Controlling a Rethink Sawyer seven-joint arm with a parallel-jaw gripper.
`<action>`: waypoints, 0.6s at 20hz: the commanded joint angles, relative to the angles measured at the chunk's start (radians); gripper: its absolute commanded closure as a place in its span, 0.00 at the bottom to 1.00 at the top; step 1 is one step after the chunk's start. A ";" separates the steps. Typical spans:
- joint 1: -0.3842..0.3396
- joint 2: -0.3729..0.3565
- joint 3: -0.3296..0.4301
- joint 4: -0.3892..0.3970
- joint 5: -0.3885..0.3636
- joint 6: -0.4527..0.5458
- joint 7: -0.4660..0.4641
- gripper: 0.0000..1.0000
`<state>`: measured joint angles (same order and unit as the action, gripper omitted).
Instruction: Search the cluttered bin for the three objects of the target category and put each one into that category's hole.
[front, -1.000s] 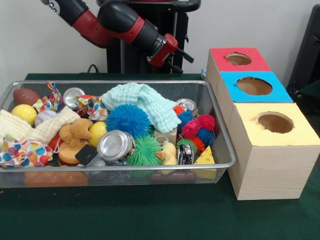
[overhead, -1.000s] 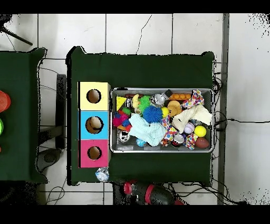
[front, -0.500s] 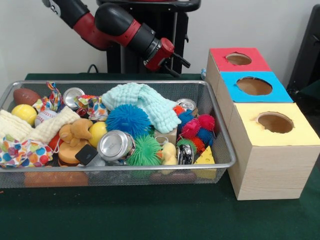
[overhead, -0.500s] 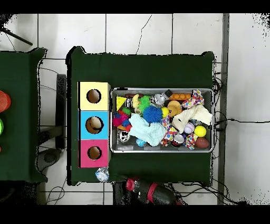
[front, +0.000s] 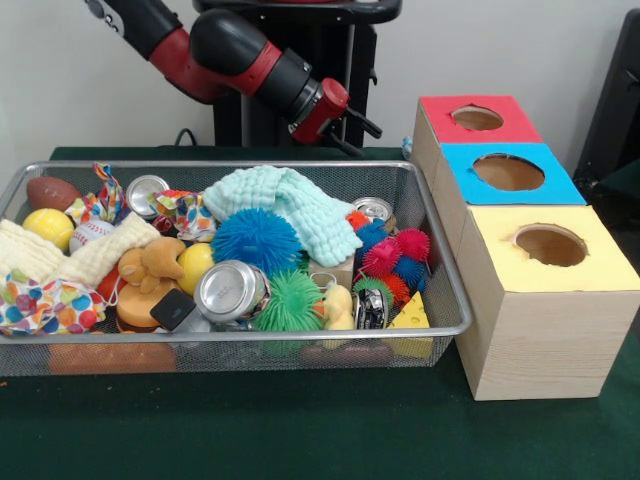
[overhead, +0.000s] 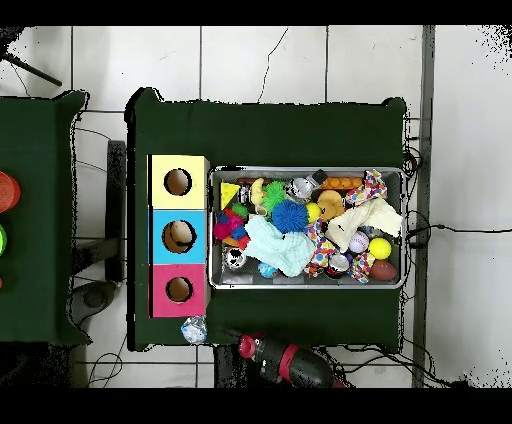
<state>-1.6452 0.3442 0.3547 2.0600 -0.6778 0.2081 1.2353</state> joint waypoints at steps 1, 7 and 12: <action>-0.015 0.240 -0.161 -0.082 -0.080 0.136 -0.076 0.00; 0.002 0.251 -0.166 -0.080 -0.089 0.112 -0.055 0.00; 0.066 0.237 -0.158 -0.066 -0.096 0.084 -0.017 0.00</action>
<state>-1.6359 0.3687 0.3752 2.0481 -0.6717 0.2067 1.2353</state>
